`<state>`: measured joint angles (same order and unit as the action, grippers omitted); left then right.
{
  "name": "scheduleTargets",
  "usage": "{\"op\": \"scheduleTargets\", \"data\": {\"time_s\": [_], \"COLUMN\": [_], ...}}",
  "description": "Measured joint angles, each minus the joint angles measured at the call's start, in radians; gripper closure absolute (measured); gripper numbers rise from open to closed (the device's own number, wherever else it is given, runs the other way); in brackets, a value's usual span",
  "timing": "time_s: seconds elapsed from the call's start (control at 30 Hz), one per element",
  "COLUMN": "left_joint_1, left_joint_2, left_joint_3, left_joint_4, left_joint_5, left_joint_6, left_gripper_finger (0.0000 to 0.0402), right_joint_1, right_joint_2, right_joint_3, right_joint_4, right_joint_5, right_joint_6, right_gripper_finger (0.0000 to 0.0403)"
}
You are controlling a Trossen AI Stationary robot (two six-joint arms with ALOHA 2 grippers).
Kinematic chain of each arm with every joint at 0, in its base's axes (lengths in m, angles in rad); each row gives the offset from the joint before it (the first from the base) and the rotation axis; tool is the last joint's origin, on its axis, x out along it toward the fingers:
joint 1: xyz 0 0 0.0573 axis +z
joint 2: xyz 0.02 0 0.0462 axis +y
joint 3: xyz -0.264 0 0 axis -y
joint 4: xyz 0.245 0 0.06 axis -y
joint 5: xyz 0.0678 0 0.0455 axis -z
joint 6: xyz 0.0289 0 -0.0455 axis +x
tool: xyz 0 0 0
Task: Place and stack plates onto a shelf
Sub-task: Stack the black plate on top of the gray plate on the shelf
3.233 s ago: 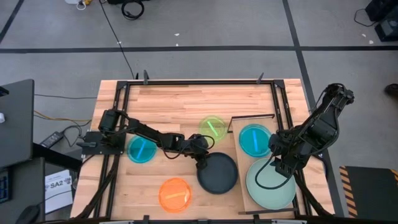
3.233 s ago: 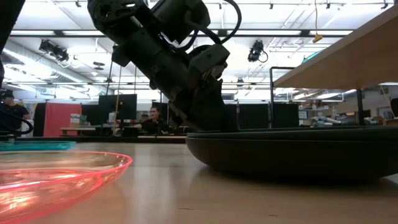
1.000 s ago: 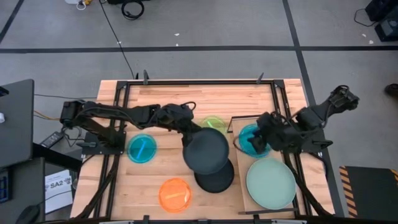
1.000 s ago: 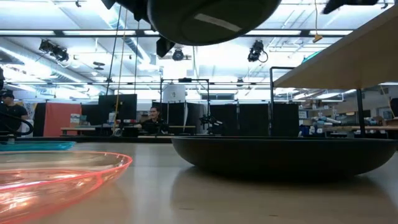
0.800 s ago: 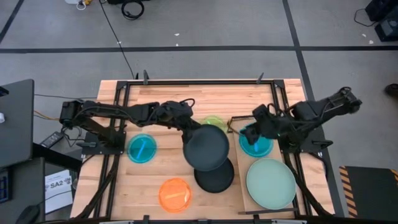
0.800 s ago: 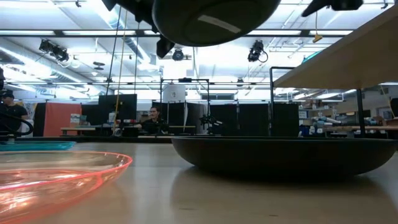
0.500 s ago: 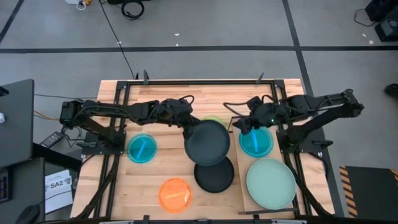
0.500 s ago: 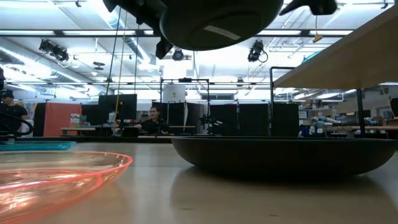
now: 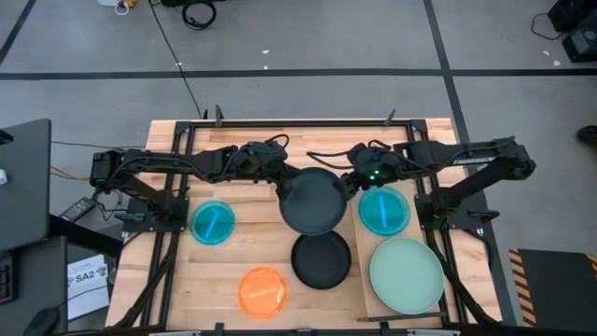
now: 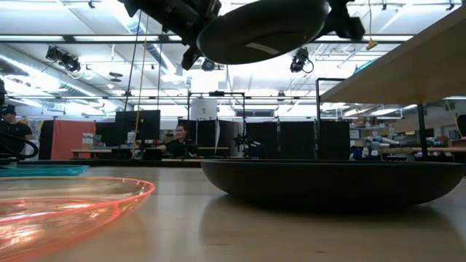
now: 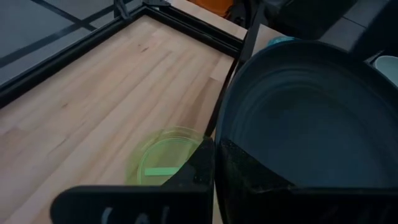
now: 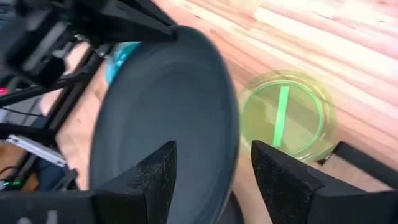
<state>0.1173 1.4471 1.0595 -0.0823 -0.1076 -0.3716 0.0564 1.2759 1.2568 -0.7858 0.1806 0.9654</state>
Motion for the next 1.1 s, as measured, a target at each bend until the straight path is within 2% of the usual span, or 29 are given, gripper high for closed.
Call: {"op": "scheduleTargets", "data": {"time_s": [0.27, 0.73, 1.1], "left_joint_1": [0.000, -0.001, -0.001], "left_joint_2": [0.000, 0.000, -0.001], "left_joint_3": [0.000, 0.000, 0.000], "left_joint_4": [0.003, 0.022, 0.020], "left_joint_5": [0.000, -0.006, 0.000], "left_joint_6": [0.002, -0.003, -0.005], "left_gripper_finger": [0.0387, 0.0378, 0.0372], "right_joint_1": [-0.039, -0.055, -0.057], "right_joint_2": [0.027, 0.051, 0.051], "right_joint_3": [0.000, 0.000, -0.001], "right_joint_4": [-0.002, -0.015, -0.023], "right_joint_5": [-0.037, -0.063, -0.064], "right_joint_6": [-0.034, -0.096, -0.110], "right_gripper_finger": [0.0225, 0.0369, 0.0380]}}
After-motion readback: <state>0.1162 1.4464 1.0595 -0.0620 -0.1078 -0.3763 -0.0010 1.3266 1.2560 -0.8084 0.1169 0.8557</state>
